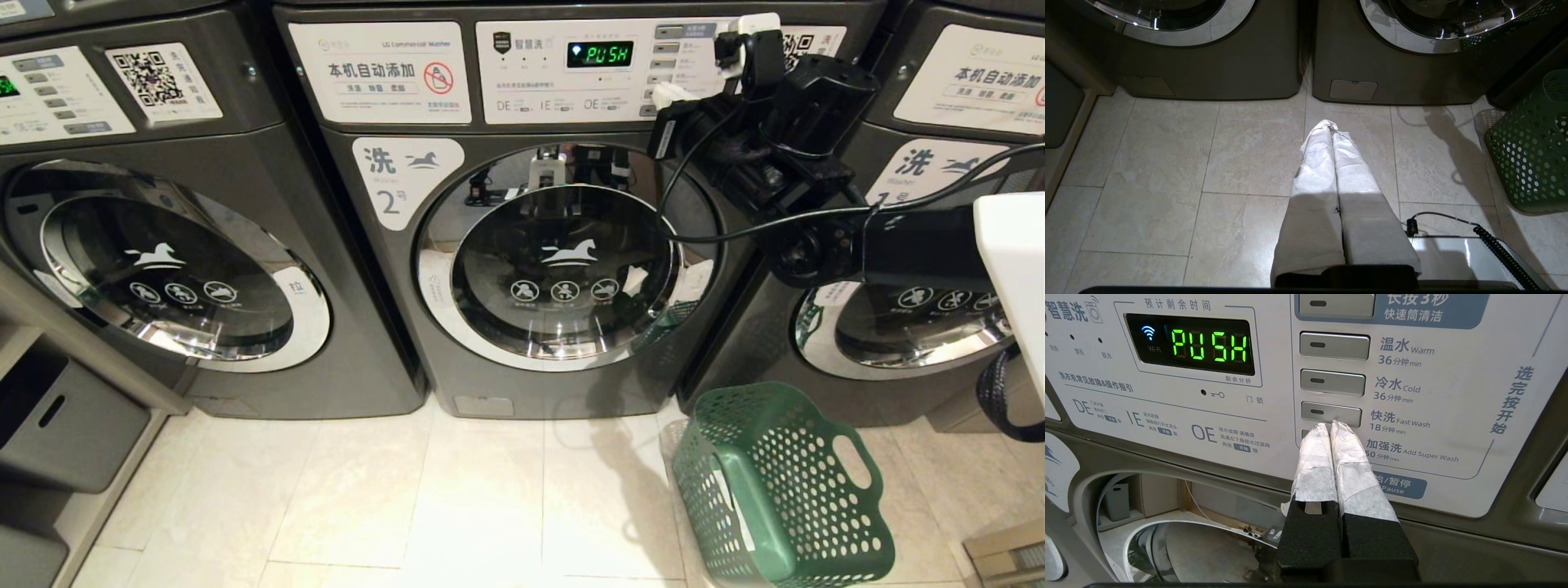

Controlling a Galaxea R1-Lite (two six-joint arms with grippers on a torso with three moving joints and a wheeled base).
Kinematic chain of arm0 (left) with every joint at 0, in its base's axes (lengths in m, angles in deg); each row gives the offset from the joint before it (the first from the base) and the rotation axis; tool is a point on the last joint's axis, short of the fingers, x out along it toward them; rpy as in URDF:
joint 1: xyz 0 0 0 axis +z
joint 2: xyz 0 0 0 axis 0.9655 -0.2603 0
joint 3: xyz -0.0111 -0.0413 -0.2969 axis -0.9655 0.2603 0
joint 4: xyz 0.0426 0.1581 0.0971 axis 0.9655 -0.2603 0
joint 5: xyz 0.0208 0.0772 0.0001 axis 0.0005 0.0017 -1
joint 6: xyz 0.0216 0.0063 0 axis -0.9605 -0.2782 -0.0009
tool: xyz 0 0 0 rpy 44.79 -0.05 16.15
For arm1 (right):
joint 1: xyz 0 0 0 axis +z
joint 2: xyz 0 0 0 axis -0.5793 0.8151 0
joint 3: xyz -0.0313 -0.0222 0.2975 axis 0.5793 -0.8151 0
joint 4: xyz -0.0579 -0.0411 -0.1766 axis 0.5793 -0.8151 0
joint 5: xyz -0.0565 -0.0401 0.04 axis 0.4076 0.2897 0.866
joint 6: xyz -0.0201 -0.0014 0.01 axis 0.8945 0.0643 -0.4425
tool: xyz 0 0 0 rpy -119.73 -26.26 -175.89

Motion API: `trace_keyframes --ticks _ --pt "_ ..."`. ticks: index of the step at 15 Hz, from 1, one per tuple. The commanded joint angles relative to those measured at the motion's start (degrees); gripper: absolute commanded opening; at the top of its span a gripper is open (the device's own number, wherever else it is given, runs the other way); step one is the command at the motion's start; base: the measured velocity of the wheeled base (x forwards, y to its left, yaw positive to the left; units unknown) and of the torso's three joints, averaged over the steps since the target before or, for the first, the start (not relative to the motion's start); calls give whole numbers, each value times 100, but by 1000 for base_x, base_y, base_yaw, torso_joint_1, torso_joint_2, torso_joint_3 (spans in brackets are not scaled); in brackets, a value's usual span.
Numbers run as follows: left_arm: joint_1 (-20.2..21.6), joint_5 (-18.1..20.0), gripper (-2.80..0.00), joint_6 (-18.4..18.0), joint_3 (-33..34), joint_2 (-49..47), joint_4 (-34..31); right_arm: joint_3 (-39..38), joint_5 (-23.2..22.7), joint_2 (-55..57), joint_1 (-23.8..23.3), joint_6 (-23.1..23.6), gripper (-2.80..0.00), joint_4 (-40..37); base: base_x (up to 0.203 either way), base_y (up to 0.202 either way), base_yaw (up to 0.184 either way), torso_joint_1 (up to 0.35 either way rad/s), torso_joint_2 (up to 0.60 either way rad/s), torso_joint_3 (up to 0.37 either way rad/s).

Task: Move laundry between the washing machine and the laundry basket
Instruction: Press the washing machine switch

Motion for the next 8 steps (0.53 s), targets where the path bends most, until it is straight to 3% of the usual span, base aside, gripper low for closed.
trace_keyframes --ticks 1,8 --pt "-2 1 -280 2 -1 2 -3 -10 9 2 6 0 -280 46 0 0 0 0 0 0" --pt "-2 -7 -280 2 -1 2 -3 -637 53 -411 129 -8 -280 81 0 0 0 0 0 0"
